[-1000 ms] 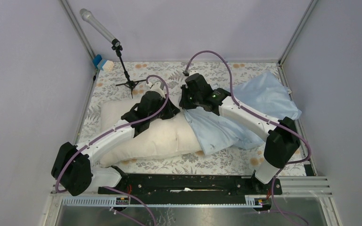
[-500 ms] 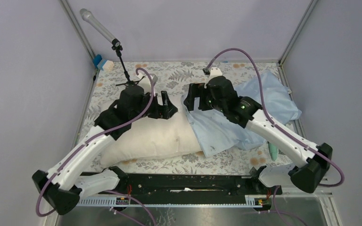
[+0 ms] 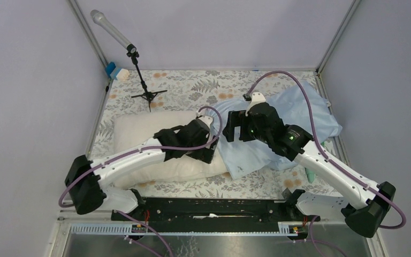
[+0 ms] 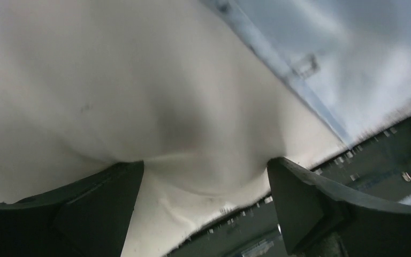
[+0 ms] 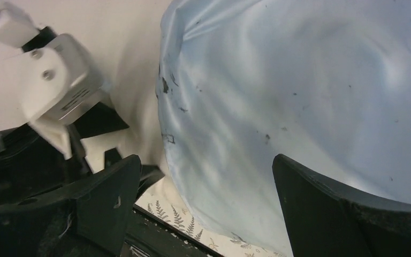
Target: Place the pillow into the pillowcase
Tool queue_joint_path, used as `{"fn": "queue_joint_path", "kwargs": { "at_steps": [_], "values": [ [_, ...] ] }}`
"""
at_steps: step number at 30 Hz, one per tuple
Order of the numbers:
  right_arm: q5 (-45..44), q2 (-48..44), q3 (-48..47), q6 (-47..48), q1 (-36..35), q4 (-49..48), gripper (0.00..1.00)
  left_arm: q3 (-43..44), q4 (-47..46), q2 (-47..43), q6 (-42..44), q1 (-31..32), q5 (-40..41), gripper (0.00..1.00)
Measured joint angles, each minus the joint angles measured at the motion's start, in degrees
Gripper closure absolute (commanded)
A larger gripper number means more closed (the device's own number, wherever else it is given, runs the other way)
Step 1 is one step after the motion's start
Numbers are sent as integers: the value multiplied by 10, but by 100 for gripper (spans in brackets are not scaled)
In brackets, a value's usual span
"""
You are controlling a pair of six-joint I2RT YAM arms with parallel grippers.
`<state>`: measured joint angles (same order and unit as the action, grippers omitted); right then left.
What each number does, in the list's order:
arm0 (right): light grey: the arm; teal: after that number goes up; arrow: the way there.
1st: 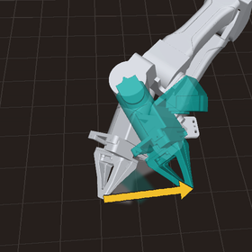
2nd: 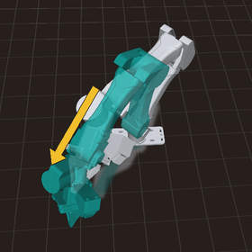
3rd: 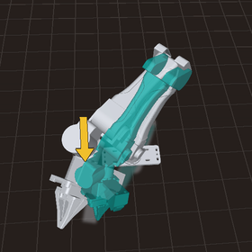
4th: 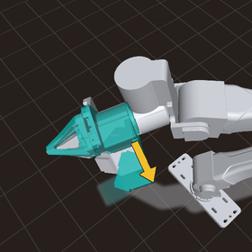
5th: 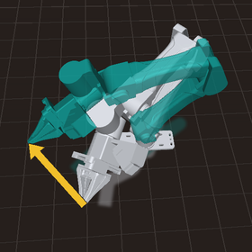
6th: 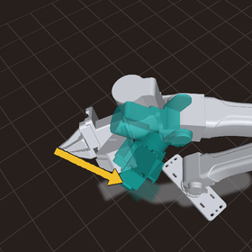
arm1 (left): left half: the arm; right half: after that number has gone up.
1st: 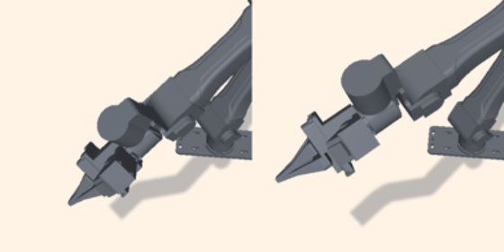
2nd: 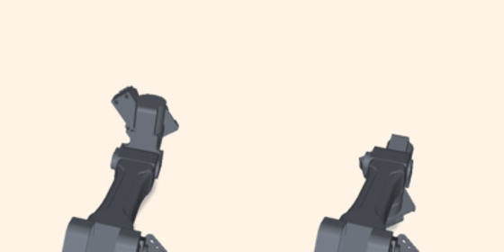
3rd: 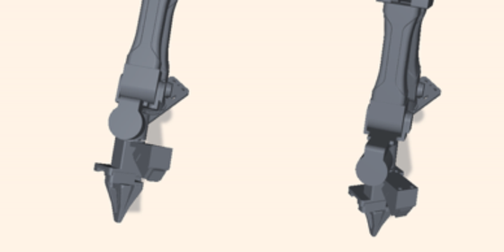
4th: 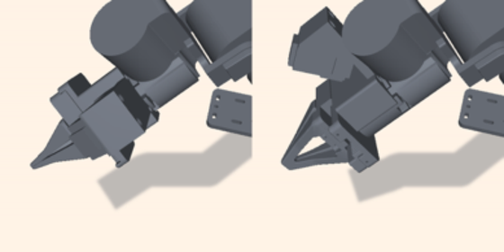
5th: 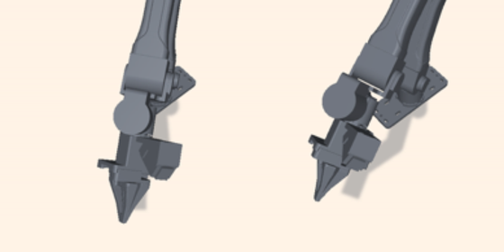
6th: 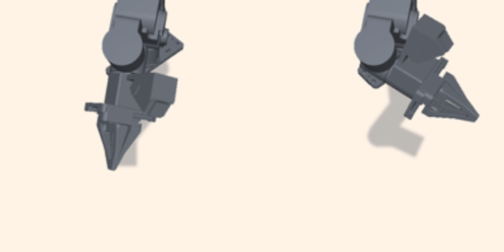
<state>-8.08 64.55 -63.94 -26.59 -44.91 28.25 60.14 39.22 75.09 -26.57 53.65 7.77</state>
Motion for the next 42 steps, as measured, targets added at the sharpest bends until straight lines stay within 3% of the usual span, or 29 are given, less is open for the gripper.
{"fn": "queue_joint_path", "kwargs": {
  "at_steps": [3, 4, 18, 30, 35, 40, 42],
  "values": [
    [-6, -15, 9, -2, 0, 7, 0, 4, -33, 40, -14, 1, 36, 87],
    [-10, -20, 12, -3, 0, 10, 0, 6, -43, 47, -19, 0, 39, 100],
    [-81, -49, 71, -9, -1, 27, 14, 24, -171, 57, -77, -104, -48, 100],
    [-98, 35, 151, -19, -11, -58, 16, 34, -179, 62, -80, -127, -96, 100],
    [-130, 54, 155, -32, -12, -60, 43, 39, -179, 65, -80, -130, -102, 100],
    [-159, 59, 148, -33, -12, -52, 95, 40, -179, 65, -80, -130, -102, 100],
    [-165, 59, 131, -31, -12, -37, 100, 41, -179, 65, -81, -130, -102, 100]
  ]
}}
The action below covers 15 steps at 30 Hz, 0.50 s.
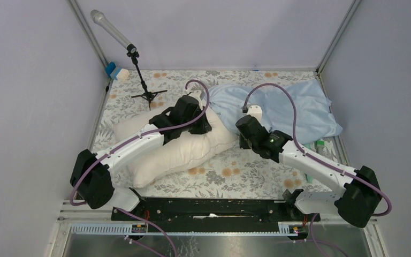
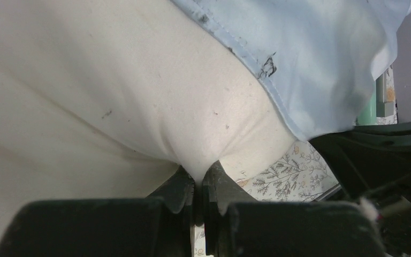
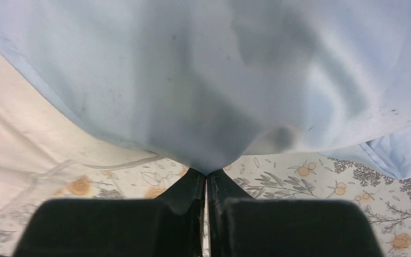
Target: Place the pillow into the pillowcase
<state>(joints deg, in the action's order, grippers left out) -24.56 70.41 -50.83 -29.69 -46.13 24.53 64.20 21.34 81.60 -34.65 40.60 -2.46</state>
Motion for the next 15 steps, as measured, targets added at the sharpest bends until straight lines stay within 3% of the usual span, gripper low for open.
{"fn": "queue_joint_path", "kwargs": {
  "at_steps": [5, 10, 15],
  "values": [
    [16, 0, -87, 7, -16, 42, 100, 15, 1, 0, -6, -2, 9, 100],
    [62, 5, -209, 24, -76, 73, 100, 35, -6, 5, -21, -7, 37, 100],
    [108, 6, -234, 30, -103, 71, 100, 19, -60, 17, -47, -2, 51, 100]
  ]
}}
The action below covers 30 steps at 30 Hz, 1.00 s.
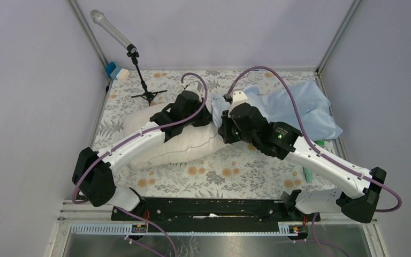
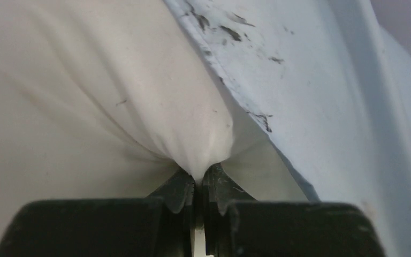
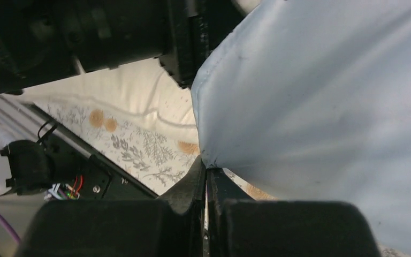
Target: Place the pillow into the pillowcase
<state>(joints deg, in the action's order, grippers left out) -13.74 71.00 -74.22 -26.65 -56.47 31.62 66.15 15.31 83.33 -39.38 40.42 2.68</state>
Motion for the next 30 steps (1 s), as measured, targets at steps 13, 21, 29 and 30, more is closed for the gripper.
{"fn": "queue_joint_path", "kwargs": {
  "at_steps": [13, 21, 29, 30],
  "values": [
    [62, -17, 81, -18, -13, -24, 31, -210, -184, -46, -82, 20, -57, 77],
    [38, 52, -94, 18, 96, -40, 31, -226, -110, -173, -72, 20, -41, 53],
    [17, 210, -155, 37, 183, -34, 34, -131, -1, -218, -20, 2, -4, 34],
    [17, 218, -155, 37, 188, -34, 34, -108, 3, -208, -12, -9, -3, 34]
  ]
}}
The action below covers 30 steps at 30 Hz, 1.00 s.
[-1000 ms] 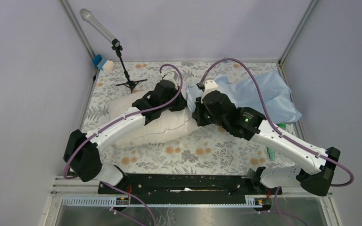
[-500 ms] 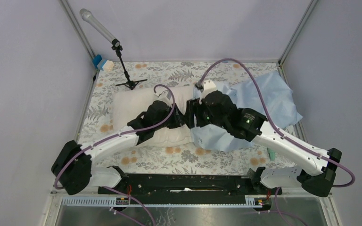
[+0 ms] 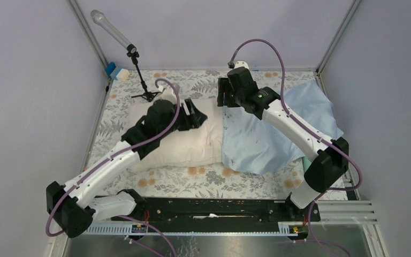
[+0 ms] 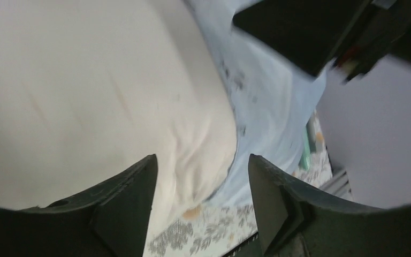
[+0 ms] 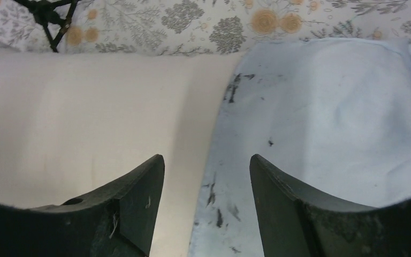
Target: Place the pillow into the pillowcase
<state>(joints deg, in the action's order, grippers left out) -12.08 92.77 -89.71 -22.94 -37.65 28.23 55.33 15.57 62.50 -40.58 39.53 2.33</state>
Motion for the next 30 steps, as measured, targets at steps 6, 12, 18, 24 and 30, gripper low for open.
{"fn": "queue_joint_path", "kwargs": {
  "at_steps": [6, 12, 18, 24, 30],
  "values": [
    [-10, 7, 0, -1, 34, -5, 35, 93, -72, 124, 21, -50, -11, 52],
    [-16, 12, 0, 0, 42, -4, 37, -8, -216, 236, -16, -42, -64, 100],
    [-32, 43, 0, 10, 29, -2, 32, -165, -402, 233, -85, 11, -54, 100],
    [-83, 104, -5, 33, -14, 9, 29, -216, -501, 231, -113, 22, -37, 100],
    [-159, 124, -14, 55, -30, 28, 41, -229, -535, 232, -122, 27, -32, 100]
  ]
}}
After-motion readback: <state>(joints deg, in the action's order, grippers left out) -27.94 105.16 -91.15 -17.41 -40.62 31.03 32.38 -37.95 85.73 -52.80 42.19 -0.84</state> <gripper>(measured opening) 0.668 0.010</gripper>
